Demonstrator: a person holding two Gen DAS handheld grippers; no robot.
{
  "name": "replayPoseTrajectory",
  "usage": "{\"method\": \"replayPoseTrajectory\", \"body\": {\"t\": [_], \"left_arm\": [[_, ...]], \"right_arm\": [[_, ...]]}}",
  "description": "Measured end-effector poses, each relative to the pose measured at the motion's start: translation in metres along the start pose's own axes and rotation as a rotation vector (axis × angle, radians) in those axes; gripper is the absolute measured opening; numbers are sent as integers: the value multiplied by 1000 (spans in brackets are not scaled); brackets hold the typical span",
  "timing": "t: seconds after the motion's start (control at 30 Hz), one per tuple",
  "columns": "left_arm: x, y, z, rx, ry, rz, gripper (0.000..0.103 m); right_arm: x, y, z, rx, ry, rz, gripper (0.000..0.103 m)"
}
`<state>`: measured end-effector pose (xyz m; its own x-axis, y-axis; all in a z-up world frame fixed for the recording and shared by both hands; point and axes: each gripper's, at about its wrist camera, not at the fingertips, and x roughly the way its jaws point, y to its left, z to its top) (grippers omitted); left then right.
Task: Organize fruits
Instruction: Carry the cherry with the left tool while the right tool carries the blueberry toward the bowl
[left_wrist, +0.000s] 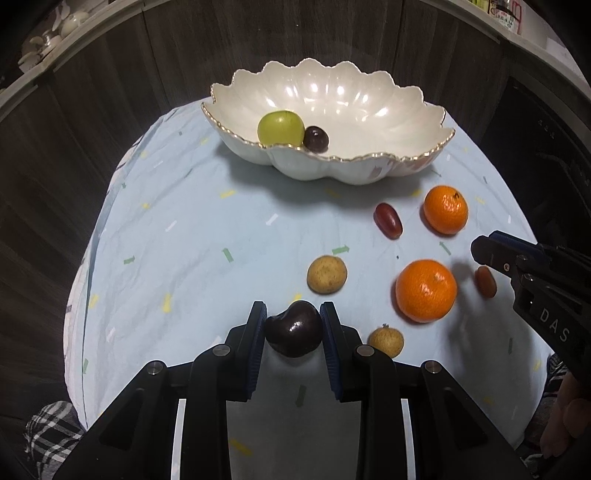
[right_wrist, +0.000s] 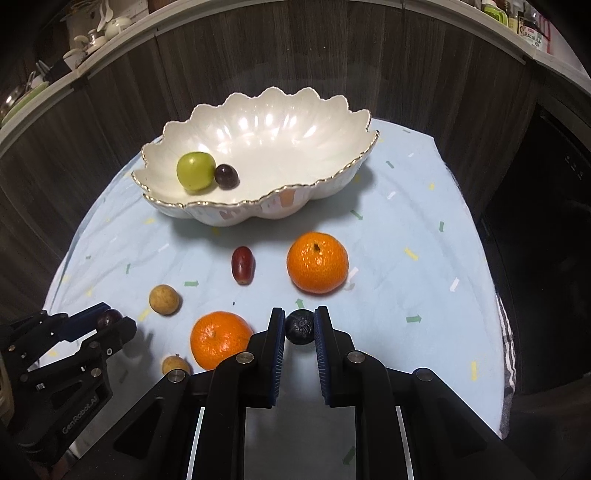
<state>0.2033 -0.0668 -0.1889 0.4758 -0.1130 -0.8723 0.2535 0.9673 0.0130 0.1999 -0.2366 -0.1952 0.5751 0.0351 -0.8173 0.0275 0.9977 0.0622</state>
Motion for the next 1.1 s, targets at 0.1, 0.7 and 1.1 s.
{"method": "replayPoseTrajectory", "body": {"t": [0.1, 0.7, 1.1], "left_arm": [[-3, -1, 5, 2, -11, -2, 30], [-16, -5, 43, 8, -79, -4, 30], [-23, -4, 84, 5, -145, 6, 30]], "right_arm": [[-3, -2, 3, 7, -7, 3, 17], [-19, -12, 36, 34, -80, 13, 17], [-24, -18, 70, 34, -141, 11, 17]]}}
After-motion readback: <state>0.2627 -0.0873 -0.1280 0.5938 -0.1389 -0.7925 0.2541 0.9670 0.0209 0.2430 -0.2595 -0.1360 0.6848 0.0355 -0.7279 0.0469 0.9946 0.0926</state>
